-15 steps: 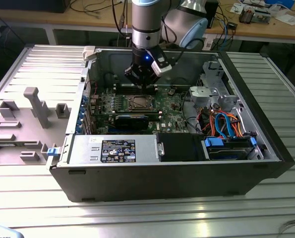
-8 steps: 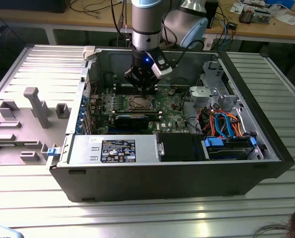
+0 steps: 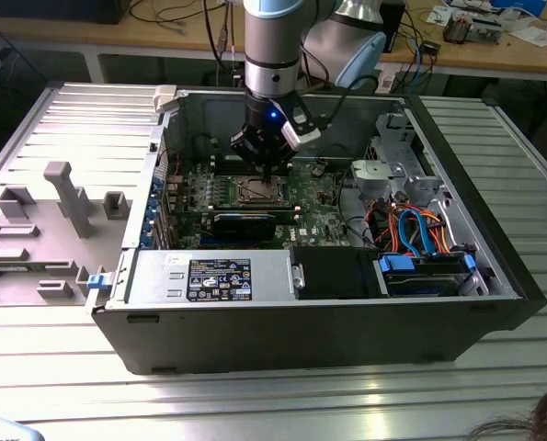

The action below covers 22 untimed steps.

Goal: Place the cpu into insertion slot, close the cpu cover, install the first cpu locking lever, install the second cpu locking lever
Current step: 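Install the first cpu locking lever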

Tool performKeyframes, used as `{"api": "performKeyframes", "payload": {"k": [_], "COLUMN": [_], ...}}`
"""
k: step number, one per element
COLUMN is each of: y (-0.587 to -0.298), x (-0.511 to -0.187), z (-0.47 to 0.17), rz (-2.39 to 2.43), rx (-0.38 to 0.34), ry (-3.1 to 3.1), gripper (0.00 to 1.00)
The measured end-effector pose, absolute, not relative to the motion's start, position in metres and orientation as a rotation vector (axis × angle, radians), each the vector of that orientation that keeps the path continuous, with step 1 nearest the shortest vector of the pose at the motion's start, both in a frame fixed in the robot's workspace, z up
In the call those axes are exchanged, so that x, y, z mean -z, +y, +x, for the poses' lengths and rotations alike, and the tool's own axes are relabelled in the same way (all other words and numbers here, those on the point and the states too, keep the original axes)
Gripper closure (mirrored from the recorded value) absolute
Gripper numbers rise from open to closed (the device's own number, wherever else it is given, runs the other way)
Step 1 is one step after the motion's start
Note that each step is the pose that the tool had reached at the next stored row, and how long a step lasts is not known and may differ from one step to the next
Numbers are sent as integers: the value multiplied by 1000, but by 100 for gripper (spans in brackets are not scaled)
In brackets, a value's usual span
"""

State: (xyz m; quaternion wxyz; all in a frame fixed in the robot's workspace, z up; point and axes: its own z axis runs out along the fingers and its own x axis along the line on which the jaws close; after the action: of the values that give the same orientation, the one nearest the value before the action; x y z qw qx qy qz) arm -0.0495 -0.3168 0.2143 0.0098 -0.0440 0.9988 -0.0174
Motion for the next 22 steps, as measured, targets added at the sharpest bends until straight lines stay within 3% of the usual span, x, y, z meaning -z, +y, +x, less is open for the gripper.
{"api": "performKeyframes", "payload": {"k": [16,22], "y": [-322,-322], "x": [-214,-234], "z": [-44,-44], "rz": [-137,-138], "rx": [54,54], "ry": [3122,3122], "gripper": [89,89]}}
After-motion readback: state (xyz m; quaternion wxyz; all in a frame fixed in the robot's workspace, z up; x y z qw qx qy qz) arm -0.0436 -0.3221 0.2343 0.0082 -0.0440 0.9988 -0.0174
